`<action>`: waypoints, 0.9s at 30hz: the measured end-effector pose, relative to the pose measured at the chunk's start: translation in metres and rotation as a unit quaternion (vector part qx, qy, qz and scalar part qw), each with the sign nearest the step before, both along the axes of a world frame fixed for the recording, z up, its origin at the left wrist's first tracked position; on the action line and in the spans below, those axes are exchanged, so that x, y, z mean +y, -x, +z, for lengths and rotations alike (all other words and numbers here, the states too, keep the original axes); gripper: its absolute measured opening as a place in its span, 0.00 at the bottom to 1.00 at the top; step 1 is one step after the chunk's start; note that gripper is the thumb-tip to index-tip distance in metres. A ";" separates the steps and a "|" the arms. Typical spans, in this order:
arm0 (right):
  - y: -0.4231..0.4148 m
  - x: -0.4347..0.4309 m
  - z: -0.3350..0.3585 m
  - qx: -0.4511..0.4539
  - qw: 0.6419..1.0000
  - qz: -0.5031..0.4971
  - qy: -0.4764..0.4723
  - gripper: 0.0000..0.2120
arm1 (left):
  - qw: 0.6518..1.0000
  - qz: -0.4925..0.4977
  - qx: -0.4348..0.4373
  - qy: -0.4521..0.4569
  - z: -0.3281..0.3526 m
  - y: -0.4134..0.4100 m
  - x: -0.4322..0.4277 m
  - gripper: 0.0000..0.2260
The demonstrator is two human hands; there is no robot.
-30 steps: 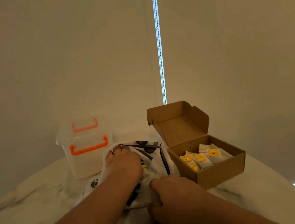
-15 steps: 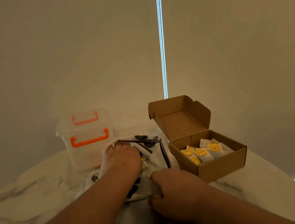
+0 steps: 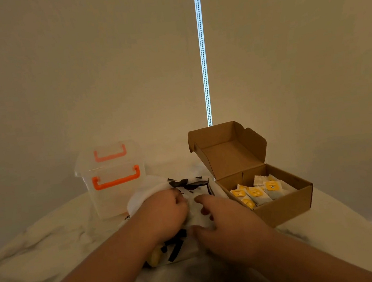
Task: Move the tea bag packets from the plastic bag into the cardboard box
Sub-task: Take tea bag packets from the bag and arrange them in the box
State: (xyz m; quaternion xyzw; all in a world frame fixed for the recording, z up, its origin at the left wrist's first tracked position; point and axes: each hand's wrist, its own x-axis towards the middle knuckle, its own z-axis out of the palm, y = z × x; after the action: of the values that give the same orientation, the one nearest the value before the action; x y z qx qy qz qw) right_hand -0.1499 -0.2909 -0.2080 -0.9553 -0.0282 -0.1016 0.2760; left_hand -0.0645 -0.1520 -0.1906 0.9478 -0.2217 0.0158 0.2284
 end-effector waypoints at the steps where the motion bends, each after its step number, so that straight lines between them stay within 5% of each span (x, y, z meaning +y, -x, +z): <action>1: 0.000 0.001 0.000 -0.019 1.000 0.000 -0.010 0.22 | 0.999 -0.009 0.011 0.032 0.000 0.007 0.002 0.10; 5: -0.004 0.004 -0.006 -0.048 0.998 0.012 -0.036 0.17 | 0.986 -0.030 0.048 0.157 -0.010 0.024 0.005 0.09; 10: -0.010 -0.003 -0.008 -0.071 0.997 -0.013 -0.039 0.14 | 0.979 -0.024 0.016 0.201 -0.017 0.023 0.008 0.07; 13: -0.004 -0.005 -0.003 -0.076 0.994 -0.026 -0.071 0.12 | 0.983 0.000 -0.049 0.174 -0.016 0.021 0.014 0.06; 17: 0.018 -0.011 0.019 -0.128 0.986 -0.027 -0.105 0.09 | 0.982 0.030 -0.176 0.069 -0.015 0.015 0.018 0.17; 21: 0.017 -0.061 0.043 -0.232 0.951 -0.140 -0.150 0.06 | 0.976 0.019 -0.210 0.059 -0.015 0.011 0.019 0.20; 27: -0.019 -0.131 0.022 -0.039 0.955 -0.295 -0.012 0.09 | 0.975 0.024 -0.219 0.037 -0.015 0.005 0.019 0.22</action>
State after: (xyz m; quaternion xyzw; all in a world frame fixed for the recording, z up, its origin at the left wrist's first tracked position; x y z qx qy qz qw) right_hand -0.1313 -0.4223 -0.1864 -0.9130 0.2457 -0.2159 0.2439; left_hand -0.0694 -0.1329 -0.2057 0.9172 -0.2432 0.2364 0.2092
